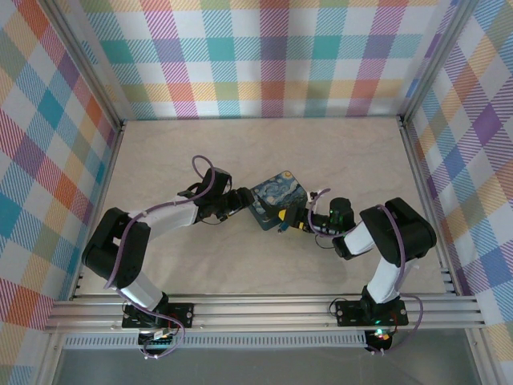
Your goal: Unlock a padlock with a key
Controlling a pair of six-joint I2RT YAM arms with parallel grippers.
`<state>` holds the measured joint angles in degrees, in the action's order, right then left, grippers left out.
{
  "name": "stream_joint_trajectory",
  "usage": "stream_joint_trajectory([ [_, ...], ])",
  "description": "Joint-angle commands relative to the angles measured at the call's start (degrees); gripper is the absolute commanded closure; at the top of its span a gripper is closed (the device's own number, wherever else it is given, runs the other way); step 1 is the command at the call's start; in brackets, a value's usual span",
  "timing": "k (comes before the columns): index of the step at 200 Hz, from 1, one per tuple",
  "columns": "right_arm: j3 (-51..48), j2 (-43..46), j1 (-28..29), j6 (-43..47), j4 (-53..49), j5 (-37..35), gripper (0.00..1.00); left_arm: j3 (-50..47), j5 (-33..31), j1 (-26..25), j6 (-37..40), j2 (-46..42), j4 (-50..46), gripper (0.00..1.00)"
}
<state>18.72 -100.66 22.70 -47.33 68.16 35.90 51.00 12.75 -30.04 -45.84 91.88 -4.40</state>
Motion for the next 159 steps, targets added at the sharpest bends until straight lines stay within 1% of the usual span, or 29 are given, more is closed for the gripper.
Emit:
stream_joint_trajectory([
  [1, -0.3, 0.2, 0.5, 1.3, 1.1, 1.7, 0.19, -0.5, -1.0, -0.7, -0.6, -1.9, -1.0, 0.25],
  [29, -0.3, -0.1, 1.0, 2.0, 1.1, 1.8, 0.21, -0.6, -1.1, -0.7, -0.6, -1.9, -0.9, 0.25],
  [82, -0.1, -1.1, 1.1, 2.0, 1.9, 2.0, 0.36, -0.8, -1.4, -0.7, -0.7, -2.3, -1.0, 0.25],
  [111, 0.0, -1.1, 1.1, 2.3, 1.1, 1.8, 0.4, -0.8, -1.4, -0.7, -0.7, -2.2, -1.1, 0.25],
  [135, 0.2, -1.0, 1.2, 3.0, -0.3, 1.7, 0.41, -0.8, -1.4, -0.7, -0.7, -2.2, -1.1, 0.25],
  [159, -0.6, 0.5, 1.2, 4.7, -3.1, -0.5, 0.38, -1.0, -1.5, -0.7, -0.7, -2.1, -1.0, 0.24],
])
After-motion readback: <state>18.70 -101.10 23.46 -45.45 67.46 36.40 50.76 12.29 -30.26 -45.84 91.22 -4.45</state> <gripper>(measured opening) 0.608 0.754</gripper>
